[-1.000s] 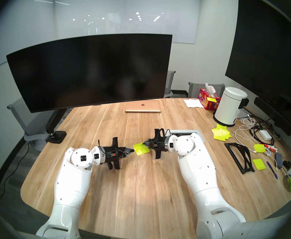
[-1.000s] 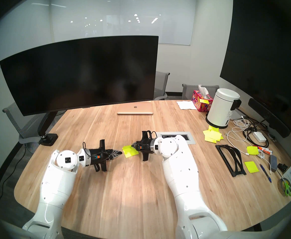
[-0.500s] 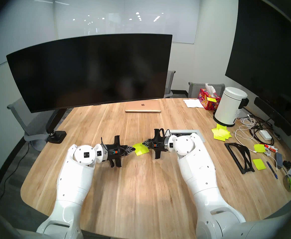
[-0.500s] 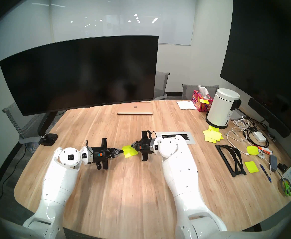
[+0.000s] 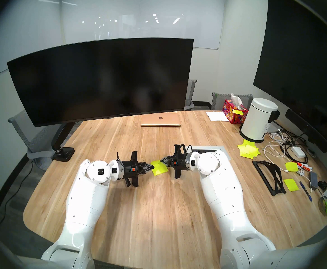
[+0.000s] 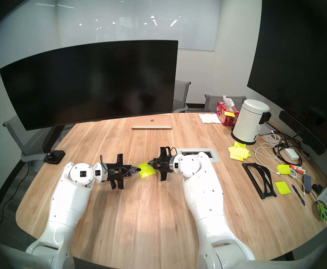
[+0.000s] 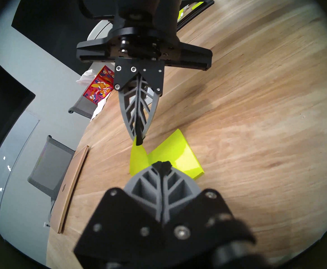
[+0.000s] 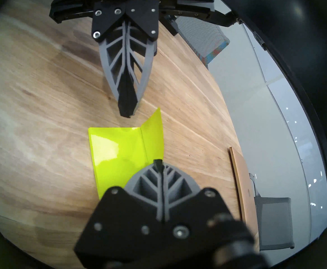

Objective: Peel one sticky note off the pad and stick it onto the monitor, then press it flat

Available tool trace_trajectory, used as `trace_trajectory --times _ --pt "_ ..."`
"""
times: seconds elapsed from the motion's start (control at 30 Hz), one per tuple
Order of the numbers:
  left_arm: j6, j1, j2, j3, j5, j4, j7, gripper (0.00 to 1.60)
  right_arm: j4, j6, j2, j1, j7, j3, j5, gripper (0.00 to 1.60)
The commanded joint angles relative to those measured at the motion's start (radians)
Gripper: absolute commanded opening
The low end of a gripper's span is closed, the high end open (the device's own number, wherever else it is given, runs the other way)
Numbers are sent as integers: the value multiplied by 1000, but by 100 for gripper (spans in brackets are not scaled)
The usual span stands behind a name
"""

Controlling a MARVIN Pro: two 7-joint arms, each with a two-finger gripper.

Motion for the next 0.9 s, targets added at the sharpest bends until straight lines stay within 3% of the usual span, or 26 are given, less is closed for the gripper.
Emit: trace_trajectory --times 0.0,0.87 --pt "-5 -12 0 4 3 -6 3 0 -19 0 -17 12 1 -3 12 0" --pt "25 -36 -23 33 83 43 50 0 -20 6 -25 4 -1 2 9 0"
